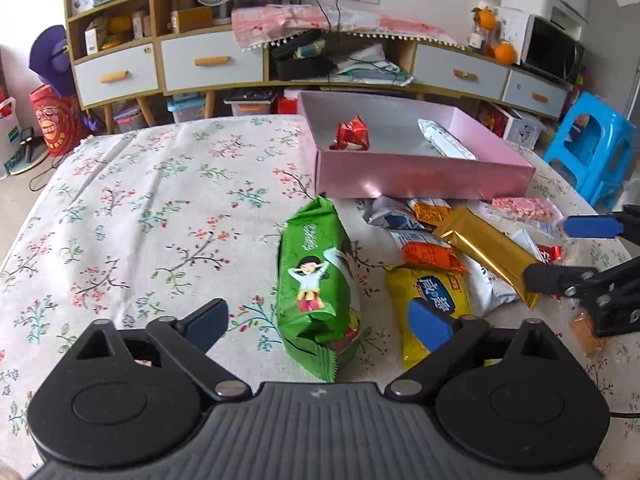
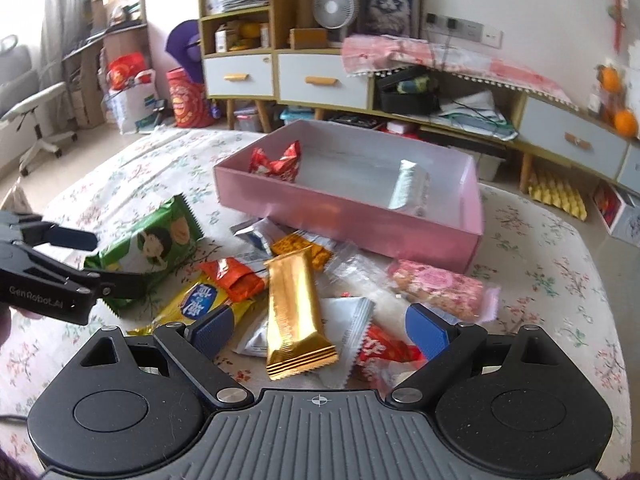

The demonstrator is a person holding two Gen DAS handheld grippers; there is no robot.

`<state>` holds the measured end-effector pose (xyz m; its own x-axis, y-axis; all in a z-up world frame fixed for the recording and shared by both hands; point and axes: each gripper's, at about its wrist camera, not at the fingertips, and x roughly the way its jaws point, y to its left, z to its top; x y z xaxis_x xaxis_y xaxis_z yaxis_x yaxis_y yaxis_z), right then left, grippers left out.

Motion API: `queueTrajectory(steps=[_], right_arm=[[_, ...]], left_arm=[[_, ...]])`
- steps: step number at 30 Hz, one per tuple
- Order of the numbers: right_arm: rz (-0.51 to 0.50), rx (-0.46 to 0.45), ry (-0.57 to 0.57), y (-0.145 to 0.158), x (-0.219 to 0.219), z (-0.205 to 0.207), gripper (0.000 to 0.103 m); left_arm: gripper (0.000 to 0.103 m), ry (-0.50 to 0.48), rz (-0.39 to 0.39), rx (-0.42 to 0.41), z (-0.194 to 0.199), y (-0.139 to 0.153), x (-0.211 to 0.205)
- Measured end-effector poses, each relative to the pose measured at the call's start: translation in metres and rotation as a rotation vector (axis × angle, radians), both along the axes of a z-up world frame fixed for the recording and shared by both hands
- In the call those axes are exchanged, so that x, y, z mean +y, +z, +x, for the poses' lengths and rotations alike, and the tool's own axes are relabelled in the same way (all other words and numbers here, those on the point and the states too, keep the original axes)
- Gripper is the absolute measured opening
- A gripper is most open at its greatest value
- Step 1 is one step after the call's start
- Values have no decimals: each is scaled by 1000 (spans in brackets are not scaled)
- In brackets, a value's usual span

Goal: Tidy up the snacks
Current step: 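Grasp the green chip bag with left tool while right tool grasps gold bar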

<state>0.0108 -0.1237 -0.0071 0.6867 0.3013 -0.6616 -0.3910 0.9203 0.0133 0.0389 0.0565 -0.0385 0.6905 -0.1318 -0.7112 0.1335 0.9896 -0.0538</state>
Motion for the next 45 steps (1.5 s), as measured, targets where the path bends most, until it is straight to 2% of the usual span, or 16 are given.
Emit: queueTrajectory(steps=[8, 17, 27, 31, 45], right_arm=[[-108, -26, 83, -15, 28, -1, 94], [-95, -30, 66, -14, 30, 5, 91], [-91, -19, 50, -12, 27, 8, 67], [-98, -18, 39, -12, 26, 9, 61], [-86, -10, 23, -10, 22, 13, 31]], left_arm=[[83, 3, -18, 26, 7, -4, 0], [66, 33, -42, 56, 11, -6, 5], [52, 31, -69, 67, 12, -4, 7], [45, 39, -78, 66, 13, -3, 9], [41, 47, -78, 60, 14, -2, 9]])
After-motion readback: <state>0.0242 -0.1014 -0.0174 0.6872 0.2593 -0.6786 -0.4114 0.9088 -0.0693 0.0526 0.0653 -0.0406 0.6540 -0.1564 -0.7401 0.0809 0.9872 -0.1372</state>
